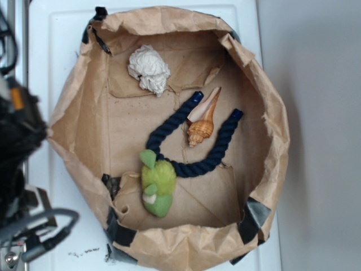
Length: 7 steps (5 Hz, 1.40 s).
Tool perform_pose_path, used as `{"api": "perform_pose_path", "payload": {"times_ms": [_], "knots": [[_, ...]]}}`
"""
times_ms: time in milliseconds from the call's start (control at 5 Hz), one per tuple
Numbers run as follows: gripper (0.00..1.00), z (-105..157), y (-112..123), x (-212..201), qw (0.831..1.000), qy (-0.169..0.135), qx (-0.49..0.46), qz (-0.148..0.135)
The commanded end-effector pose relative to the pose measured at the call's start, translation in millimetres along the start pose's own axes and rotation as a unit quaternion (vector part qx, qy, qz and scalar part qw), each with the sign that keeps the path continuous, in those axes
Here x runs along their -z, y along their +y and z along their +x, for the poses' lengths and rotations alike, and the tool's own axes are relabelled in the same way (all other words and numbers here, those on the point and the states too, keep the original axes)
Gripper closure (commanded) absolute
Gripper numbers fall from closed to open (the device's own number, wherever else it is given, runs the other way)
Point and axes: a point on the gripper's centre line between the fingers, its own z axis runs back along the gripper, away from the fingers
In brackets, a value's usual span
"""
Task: Grab the blue rope.
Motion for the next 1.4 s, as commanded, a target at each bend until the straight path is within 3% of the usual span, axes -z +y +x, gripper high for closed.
{"api": "perform_pose_path", "payload": {"times_ms": [0, 600, 800, 1200], "knots": [[0.00, -1, 4, -1, 0.999, 0.003, -0.048, -0.011], [0.00, -1, 4, -1, 0.999, 0.003, -0.048, -0.011], [0.00, 34, -6, 17, 0.994, -0.019, -0.107, -0.006], [0.00, 111, -26, 45, 0.992, -0.019, -0.119, -0.023]]}}
